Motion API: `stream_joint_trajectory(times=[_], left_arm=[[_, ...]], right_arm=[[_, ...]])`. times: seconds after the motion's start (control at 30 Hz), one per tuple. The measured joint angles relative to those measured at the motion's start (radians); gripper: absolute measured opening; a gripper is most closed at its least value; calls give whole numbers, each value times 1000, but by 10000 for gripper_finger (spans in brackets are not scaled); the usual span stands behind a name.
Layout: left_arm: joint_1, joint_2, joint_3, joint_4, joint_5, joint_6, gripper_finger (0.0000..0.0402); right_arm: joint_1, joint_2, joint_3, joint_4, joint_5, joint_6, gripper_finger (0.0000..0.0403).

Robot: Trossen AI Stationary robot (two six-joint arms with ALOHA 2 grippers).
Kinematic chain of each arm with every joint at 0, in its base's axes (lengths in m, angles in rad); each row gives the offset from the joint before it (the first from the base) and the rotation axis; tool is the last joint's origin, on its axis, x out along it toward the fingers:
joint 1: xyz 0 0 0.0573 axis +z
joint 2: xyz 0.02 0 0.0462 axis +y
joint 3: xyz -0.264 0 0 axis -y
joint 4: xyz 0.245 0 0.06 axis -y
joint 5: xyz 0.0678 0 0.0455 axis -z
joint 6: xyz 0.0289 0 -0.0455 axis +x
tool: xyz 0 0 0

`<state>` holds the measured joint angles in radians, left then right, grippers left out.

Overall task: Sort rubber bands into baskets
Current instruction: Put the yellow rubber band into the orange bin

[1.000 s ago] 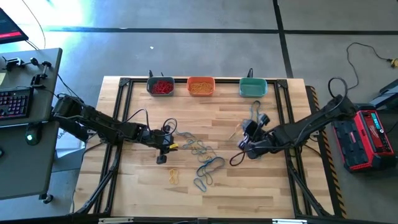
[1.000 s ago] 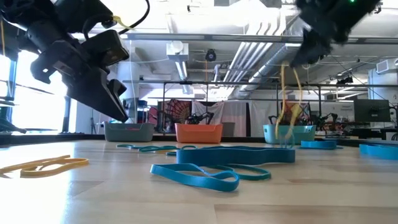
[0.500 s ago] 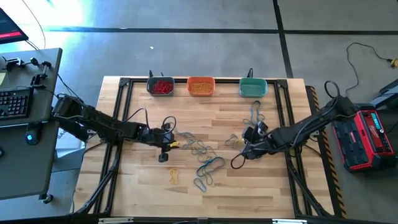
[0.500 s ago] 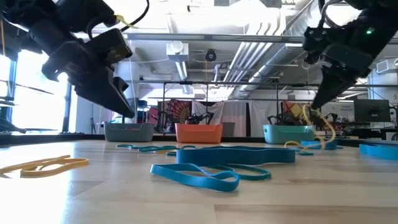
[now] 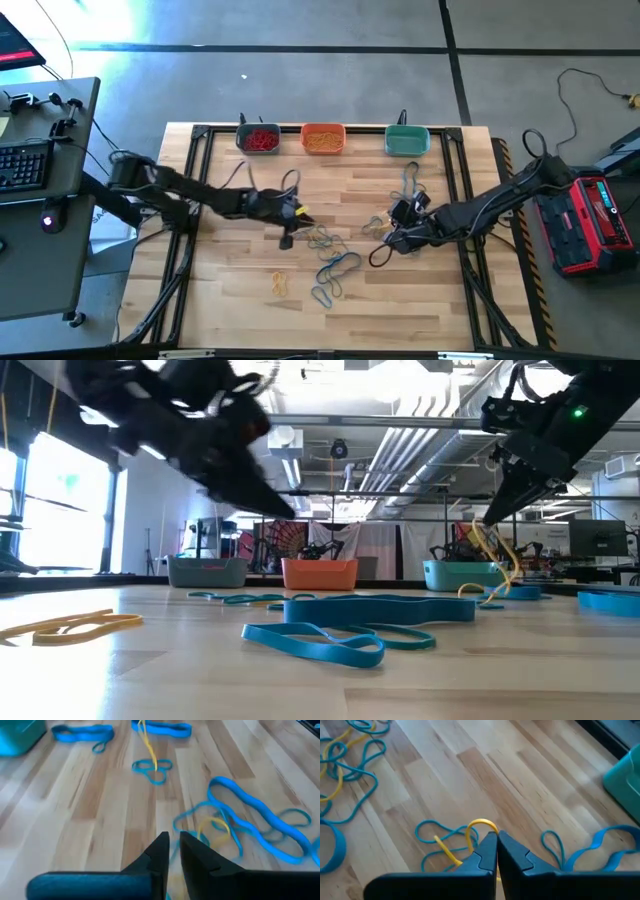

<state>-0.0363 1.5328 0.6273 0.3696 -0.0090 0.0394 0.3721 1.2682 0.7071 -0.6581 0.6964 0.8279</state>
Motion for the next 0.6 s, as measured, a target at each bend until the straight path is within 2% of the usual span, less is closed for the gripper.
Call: stream_joint_trajectory(times=[0.3, 0.6], left_arm=[[52, 259, 265, -3, 100, 144, 13], [89, 435, 452, -23, 221, 156, 12]], right_arm=[[-7, 0, 0, 36, -2, -43, 0], [-7, 0, 0, 55, 0, -44, 0]])
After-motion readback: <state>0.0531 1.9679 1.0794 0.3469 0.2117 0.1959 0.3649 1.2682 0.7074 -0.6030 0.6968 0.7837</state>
